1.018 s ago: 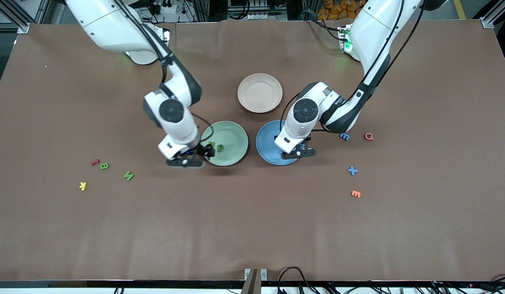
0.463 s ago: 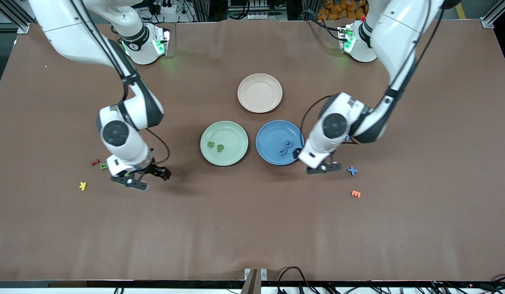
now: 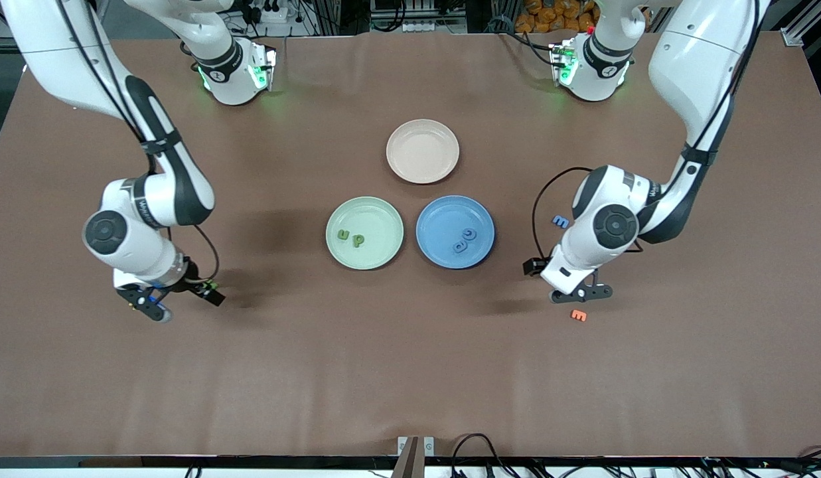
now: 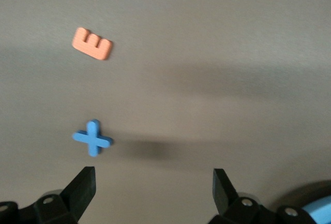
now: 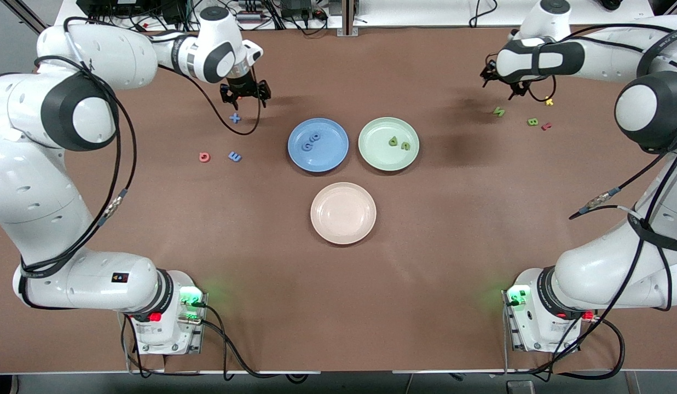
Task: Sort letters by color into matching plates
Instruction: 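Release letters on the plates and move both grippers back to the letters, then grasp the green N with the right gripper while the left grasps blue x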
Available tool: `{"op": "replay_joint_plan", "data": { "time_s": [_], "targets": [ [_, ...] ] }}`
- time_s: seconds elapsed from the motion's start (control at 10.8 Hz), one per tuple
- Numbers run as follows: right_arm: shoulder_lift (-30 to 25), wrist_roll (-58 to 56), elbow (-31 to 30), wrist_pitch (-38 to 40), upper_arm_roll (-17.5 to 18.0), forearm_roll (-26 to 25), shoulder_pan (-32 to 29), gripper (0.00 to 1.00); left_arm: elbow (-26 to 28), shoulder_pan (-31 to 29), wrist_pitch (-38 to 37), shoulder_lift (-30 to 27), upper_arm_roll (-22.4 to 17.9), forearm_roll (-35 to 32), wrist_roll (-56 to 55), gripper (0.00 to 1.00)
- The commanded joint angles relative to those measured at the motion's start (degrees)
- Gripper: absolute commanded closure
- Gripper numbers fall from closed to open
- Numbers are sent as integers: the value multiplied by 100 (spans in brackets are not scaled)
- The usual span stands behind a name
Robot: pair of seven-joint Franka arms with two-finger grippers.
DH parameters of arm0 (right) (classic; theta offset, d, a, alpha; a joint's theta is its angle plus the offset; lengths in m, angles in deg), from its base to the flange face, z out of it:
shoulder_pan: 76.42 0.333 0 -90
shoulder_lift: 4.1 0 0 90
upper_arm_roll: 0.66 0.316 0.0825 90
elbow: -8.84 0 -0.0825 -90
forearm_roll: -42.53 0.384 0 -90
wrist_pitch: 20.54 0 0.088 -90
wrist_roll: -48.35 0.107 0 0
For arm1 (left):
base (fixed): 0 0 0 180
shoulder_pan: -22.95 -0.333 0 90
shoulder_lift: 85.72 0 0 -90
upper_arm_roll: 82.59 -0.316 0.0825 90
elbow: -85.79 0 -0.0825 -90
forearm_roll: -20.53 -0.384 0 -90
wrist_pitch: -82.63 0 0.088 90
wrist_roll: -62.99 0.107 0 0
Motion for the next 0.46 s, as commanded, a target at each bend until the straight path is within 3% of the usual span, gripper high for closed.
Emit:
{"op": "replay_joint_plan", "data": {
  "time_s": [0.0,0.37],
  "targets": [
    [243,-168,121,58,-27,168,-238,0,132,-419,-59,-150,51,-94,556,0],
    [675,-142,200,-30,-53,168,-247,0,97,-702,-50,-27,42,-269,734,0]
  ]
}}
